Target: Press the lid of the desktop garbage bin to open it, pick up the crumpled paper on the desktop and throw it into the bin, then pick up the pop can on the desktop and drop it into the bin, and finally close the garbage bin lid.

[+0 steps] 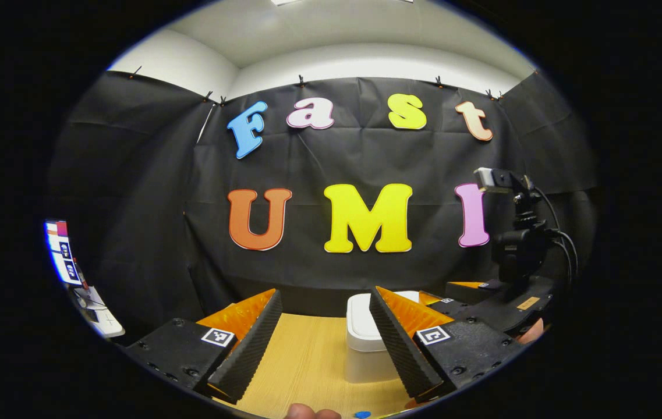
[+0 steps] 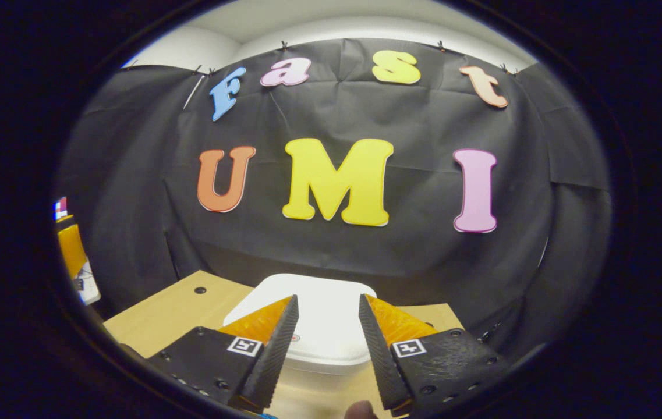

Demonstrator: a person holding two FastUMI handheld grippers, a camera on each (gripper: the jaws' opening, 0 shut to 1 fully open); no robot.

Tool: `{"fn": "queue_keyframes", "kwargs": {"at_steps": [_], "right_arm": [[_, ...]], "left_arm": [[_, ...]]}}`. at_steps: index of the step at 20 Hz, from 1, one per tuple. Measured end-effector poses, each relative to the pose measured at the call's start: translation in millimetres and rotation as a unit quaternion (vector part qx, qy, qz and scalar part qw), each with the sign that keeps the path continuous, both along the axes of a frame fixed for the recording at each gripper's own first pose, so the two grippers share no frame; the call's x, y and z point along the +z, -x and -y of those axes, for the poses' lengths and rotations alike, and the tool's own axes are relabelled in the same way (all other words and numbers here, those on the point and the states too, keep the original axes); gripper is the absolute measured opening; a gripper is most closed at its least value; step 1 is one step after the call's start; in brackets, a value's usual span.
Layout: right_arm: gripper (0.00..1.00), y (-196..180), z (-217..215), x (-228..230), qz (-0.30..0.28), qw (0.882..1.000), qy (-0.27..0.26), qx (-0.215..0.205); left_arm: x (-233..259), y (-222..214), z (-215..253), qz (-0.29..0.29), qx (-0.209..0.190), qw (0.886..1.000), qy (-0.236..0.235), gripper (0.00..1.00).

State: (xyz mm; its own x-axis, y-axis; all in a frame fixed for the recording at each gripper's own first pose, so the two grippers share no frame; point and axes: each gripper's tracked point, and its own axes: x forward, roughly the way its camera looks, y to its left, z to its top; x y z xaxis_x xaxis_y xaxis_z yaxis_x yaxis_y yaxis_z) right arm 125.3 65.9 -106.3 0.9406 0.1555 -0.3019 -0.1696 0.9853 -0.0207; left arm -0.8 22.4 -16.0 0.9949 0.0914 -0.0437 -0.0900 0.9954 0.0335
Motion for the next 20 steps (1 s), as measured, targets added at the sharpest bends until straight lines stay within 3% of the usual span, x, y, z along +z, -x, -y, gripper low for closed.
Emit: {"fn": "queue_keyframes", "kwargs": {"at_steps": [4,5,6,7,8,9,10,11,17,20], "right_arm": [[0.37,-11,-10,-30,-0.039,0.999,0.001,0.013],[0.22,-11,-11,-37,-0.05,0.999,0.0,0.014],[0.16,-11,-12,-42,-0.059,0.998,-0.004,0.016],[0.01,-11,-16,-47,-0.069,0.997,-0.011,0.023],[0.0,-10,-19,-51,-0.077,0.997,-0.011,0.027],[0.06,-9,-17,-55,-0.081,0.996,-0.007,0.026],[0.0,-7,-17,-60,-0.086,0.996,-0.007,0.026],[0.0,-4,-14,-47,-0.096,0.995,-0.006,0.027],[0.01,-3,-14,-76,-0.096,0.995,0.006,0.037],[0.01,-3,-15,-61,-0.076,0.997,-0.003,0.032]], "left_arm": [[-4,2,-12,-0.006,0.019,1.0,-0.003,0.97],[-4,3,-15,-0.007,0.023,1.0,-0.002,0.97],[-5,3,-17,-0.009,0.027,1.0,-0.002,0.97],[-6,4,-18,-0.01,0.031,0.999,-0.002,0.97],[-7,4,-21,-0.01,0.034,0.999,-0.001,0.97],[-8,4,-22,-0.011,0.036,0.999,-0.001,0.97],[-9,4,-22,-0.013,0.038,0.999,0.0,0.97],[-9,3,-23,-0.014,0.038,0.999,-0.001,0.97],[-11,1,-17,-0.015,0.035,0.999,0.006,0.97],[-6,3,-11,-0.007,0.027,1.0,0.002,0.98]]}}
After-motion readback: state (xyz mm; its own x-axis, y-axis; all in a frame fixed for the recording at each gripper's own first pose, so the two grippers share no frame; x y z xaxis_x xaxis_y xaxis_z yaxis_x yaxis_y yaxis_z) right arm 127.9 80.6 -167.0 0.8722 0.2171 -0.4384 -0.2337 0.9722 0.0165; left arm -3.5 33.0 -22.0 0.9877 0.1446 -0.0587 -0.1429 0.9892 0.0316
